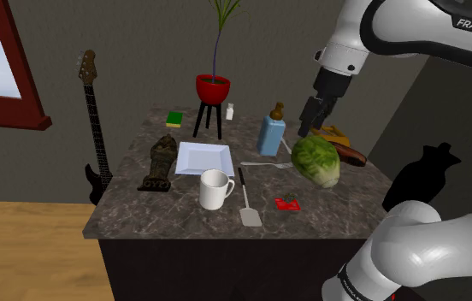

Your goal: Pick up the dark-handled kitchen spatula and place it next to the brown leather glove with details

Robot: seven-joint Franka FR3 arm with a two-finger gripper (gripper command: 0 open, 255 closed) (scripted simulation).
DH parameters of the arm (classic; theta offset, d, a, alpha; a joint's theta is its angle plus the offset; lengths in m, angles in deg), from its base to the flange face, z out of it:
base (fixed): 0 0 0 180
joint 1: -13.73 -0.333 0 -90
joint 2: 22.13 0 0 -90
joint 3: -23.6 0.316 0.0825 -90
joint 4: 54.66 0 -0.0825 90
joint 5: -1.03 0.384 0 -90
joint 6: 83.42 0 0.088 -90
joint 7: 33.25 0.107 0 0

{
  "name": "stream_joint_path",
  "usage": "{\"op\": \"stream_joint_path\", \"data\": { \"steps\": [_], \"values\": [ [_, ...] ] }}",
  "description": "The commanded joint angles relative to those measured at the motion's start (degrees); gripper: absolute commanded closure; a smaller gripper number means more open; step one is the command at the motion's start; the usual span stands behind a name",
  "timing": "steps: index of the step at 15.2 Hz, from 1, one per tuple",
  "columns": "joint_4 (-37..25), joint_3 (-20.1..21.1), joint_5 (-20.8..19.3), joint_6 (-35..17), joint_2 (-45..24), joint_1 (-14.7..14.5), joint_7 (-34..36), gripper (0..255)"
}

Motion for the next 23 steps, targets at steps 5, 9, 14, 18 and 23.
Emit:
{"op": "stream_joint_path", "data": {
  "steps": [5, 9, 14, 18, 23],
  "values": [
    [6.31, 3.99, 2.02, -7.83, -0.93, 1.82, 8.46, 0],
    [11.18, 8.20, 3.90, -16.00, -3.67, 3.66, 16.87, 0],
    [15.17, 13.62, 5.53, -26.67, -9.77, 6.21, 27.58, 0],
    [16.64, 18.05, 5.63, -35.37, -16.68, 8.84, 36.61, 0],
    [17.00, 22.57, 3.69, -44.59, -25.51, 12.37, 46.44, 0]
  ]
}}
